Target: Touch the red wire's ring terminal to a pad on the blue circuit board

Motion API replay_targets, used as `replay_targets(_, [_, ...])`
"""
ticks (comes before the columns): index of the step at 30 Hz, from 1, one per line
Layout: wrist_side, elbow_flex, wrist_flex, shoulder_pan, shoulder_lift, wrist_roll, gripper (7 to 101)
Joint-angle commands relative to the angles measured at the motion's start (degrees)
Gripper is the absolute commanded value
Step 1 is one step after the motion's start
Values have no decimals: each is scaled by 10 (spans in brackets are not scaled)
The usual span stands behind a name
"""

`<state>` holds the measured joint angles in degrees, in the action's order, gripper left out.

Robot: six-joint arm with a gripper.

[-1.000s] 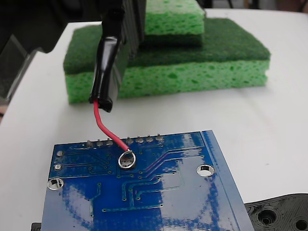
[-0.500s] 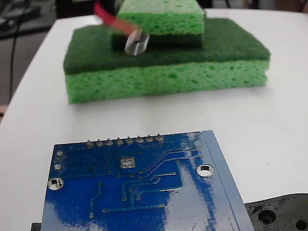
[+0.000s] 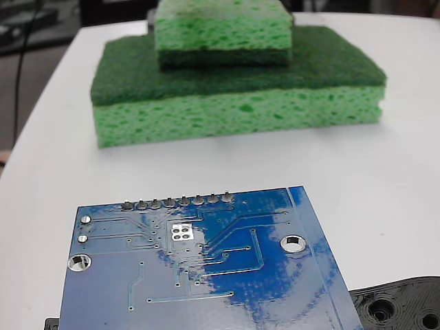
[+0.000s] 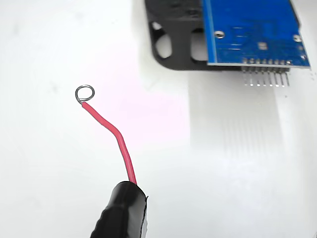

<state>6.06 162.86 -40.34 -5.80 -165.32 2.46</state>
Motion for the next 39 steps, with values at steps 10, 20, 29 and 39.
replay_targets(10, [-12, 69, -44, 1, -97, -6, 1003])
replay_targets(20, [-10, 88, -40, 0, -97, -9, 1003])
replay_targets(29, [-10, 88, -40, 0, -97, -9, 1003])
replay_targets(39, [-10, 88, -40, 0, -97, -9, 1003])
